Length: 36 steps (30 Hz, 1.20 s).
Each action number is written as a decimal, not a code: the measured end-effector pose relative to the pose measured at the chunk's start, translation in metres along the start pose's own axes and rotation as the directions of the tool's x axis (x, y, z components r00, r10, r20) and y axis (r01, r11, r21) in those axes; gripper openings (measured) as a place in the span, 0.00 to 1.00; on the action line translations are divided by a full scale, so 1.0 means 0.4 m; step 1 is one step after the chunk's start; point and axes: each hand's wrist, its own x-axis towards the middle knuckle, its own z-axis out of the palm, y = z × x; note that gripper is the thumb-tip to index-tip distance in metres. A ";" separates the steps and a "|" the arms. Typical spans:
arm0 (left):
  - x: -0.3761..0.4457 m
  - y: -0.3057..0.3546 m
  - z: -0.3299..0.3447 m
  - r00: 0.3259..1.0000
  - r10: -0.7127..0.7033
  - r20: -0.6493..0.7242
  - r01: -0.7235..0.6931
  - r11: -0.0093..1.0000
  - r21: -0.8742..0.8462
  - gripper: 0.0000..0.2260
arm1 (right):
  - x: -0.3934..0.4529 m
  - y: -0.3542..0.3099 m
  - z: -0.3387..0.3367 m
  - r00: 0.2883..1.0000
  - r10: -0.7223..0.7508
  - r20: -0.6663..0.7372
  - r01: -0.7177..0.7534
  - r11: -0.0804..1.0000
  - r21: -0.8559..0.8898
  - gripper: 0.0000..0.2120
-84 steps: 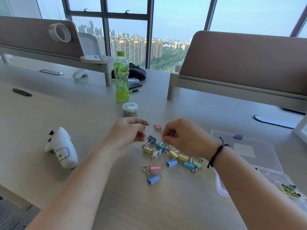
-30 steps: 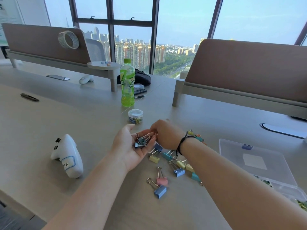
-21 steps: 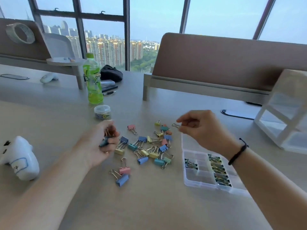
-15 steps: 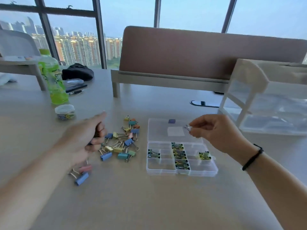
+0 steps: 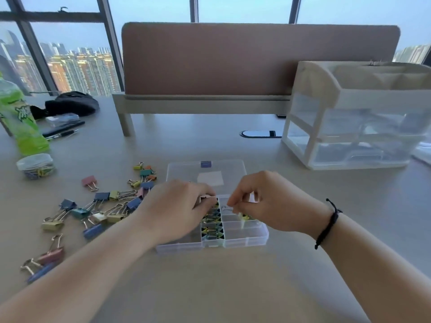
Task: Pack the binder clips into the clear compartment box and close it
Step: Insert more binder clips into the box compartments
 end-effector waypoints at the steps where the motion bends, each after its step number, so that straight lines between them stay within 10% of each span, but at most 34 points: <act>1: -0.003 -0.008 0.001 1.000 0.022 -0.006 -0.021 0.999 0.024 0.14 | 0.001 -0.001 0.004 1.000 -0.011 0.013 0.011 0.999 -0.038 0.06; 10: -0.009 -0.023 0.005 0.995 0.095 -0.036 -0.094 0.995 0.032 0.16 | 0.006 -0.020 0.049 0.998 0.016 -0.061 -0.029 0.977 -0.211 0.10; 30: -0.012 -0.023 -0.005 0.988 0.147 -0.054 -0.148 0.989 -0.016 0.17 | 0.005 -0.017 0.033 0.987 0.163 0.003 -0.163 0.979 0.125 0.07; 34: -0.028 0.014 -0.009 0.991 0.035 -0.127 -0.084 0.911 -0.403 0.07 | -0.002 -0.019 0.012 0.984 0.096 -0.150 -0.074 0.987 0.142 0.05; 36: -0.026 0.038 -0.029 0.994 -0.106 -0.041 0.038 0.651 -0.758 0.09 | -0.008 -0.028 0.014 0.973 0.056 -0.223 -0.014 0.983 0.185 0.05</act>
